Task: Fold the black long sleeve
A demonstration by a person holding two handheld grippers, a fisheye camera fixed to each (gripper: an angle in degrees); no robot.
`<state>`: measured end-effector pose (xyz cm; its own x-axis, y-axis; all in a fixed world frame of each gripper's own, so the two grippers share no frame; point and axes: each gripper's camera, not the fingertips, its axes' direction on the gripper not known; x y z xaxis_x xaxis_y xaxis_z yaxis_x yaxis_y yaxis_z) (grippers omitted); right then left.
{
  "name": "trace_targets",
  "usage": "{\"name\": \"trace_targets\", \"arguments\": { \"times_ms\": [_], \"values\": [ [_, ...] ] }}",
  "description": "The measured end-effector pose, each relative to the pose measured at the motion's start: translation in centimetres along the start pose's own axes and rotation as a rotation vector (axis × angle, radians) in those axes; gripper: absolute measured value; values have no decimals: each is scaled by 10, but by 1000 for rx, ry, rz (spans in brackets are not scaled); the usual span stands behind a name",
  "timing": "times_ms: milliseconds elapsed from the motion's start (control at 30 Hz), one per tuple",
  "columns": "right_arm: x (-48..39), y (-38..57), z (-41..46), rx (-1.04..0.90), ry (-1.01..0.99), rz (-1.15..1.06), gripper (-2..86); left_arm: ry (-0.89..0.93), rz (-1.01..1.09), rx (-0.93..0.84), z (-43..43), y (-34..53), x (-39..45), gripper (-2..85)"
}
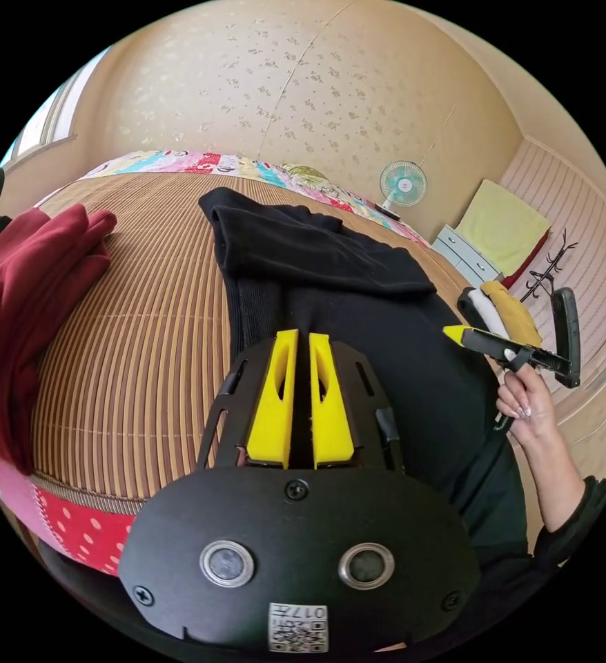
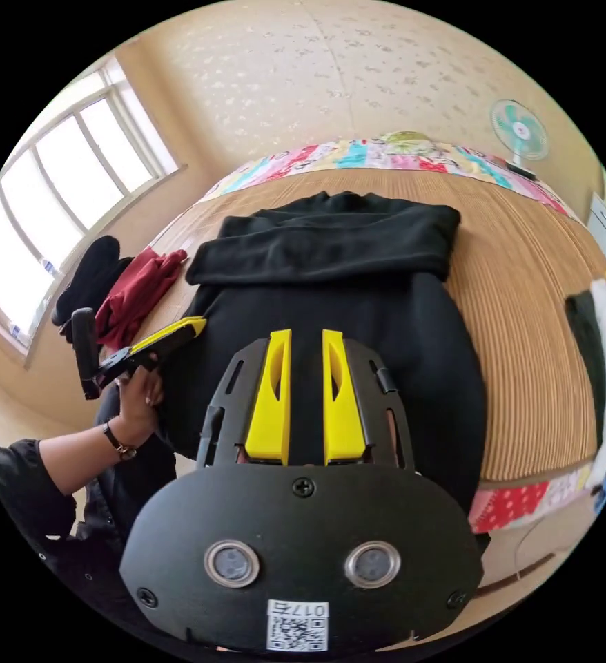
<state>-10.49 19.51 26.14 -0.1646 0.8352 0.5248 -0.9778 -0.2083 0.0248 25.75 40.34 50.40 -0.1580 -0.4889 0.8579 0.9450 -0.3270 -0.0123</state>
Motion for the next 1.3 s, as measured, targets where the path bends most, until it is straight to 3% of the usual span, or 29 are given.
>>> {"name": "trace_targets", "arguments": {
  "times_ms": [100, 267, 467, 633, 833, 1033, 1133, 1200, 1300],
  "values": [
    [13, 15, 3, -44, 154, 107, 76, -43, -42, -103, -1, -20, 9, 41],
    [-3, 14, 37, -111, 239, 120, 69, -202, -14, -261, 16, -63, 34, 27],
    [-49, -62, 100, -284, 419, 38, 55, -13, -98, -440, 58, -152, -17, 4],
    [-45, -92, 135, -104, 359, 67, 39, 77, -126, -341, 82, -192, -48, -2],
    [-62, -95, 150, -96, 468, 32, 29, -103, 7, -255, 72, -201, -6, 0],
    [-61, -88, 144, -91, 477, 28, 26, -39, 26, -56, -80, -128, 28, 5],
    [-58, -86, 139, -90, 477, 27, 26, -84, -62, -117, -127, -66, 17, 62],
    [-58, -83, 136, -92, 500, 16, 26, -9, -192, -195, -146, -25, -2, 131],
    [-58, -78, 128, -89, 537, 0, 24, 25, -264, -213, -163, 5, -18, 133]
  ]
}}
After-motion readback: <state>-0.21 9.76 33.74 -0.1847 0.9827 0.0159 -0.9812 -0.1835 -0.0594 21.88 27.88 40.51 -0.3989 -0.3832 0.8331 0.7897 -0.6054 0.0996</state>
